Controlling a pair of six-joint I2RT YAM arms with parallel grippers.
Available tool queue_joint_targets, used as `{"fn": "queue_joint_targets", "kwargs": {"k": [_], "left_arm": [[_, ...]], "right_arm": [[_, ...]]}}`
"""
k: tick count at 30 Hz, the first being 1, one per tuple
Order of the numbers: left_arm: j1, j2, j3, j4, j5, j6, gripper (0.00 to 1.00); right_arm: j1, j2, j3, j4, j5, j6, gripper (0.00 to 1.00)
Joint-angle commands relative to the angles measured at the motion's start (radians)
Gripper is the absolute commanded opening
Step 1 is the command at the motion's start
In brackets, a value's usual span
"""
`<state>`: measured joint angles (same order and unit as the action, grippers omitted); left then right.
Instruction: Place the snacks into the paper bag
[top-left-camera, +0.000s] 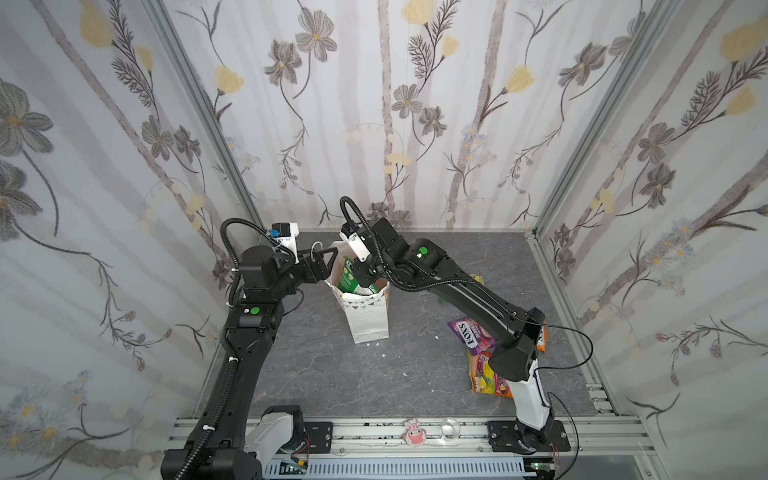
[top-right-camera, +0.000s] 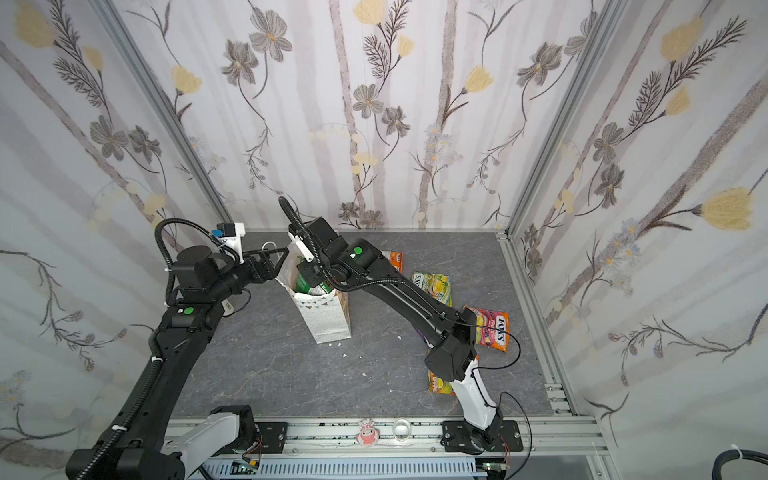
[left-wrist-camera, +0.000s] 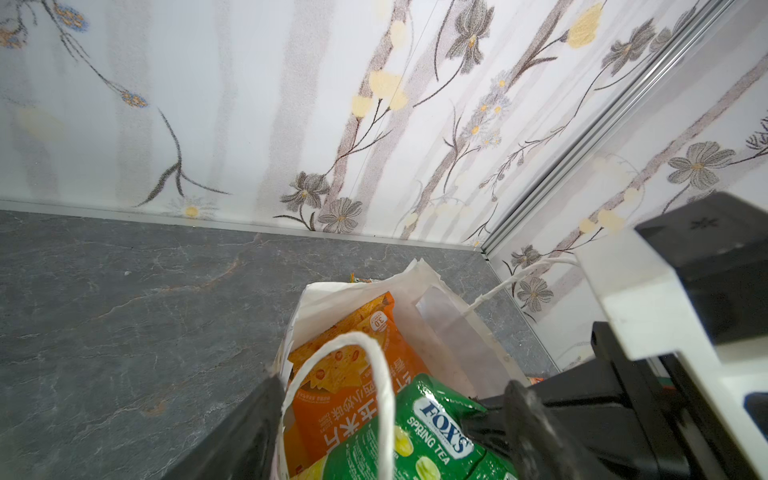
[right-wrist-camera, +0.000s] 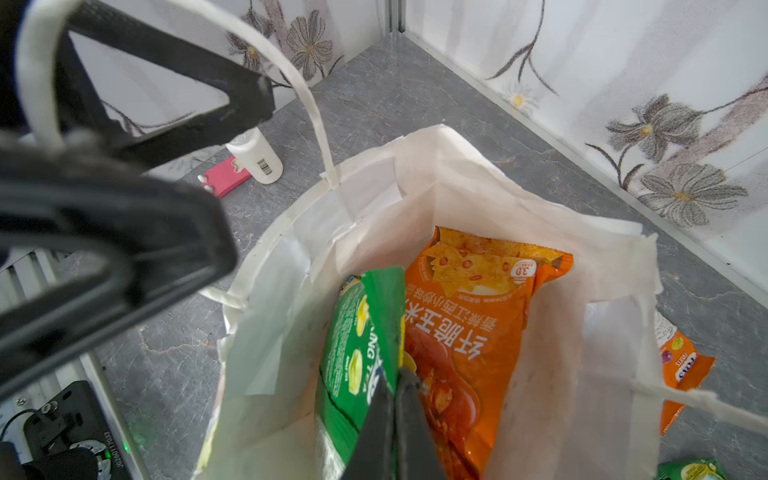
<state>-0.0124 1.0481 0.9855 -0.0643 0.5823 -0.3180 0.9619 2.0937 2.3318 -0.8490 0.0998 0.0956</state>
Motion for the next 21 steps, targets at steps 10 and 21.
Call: {"fn": "queue_joint_targets", "kwargs": {"k": [10, 21], "left_arm": [[0.000, -0.002, 0.005, 0.020, -0.016, 0.011, 0.83], [-0.081, 0.029, 0.357, -0.320, -0.288, 0.105, 0.83]], "right_arm": [[0.006, -0.049, 0.016, 0.112, 0.170, 0.005, 0.44], [0.058, -0.449, -0.423, 0.302, 0.356, 0.226, 0.61]]}}
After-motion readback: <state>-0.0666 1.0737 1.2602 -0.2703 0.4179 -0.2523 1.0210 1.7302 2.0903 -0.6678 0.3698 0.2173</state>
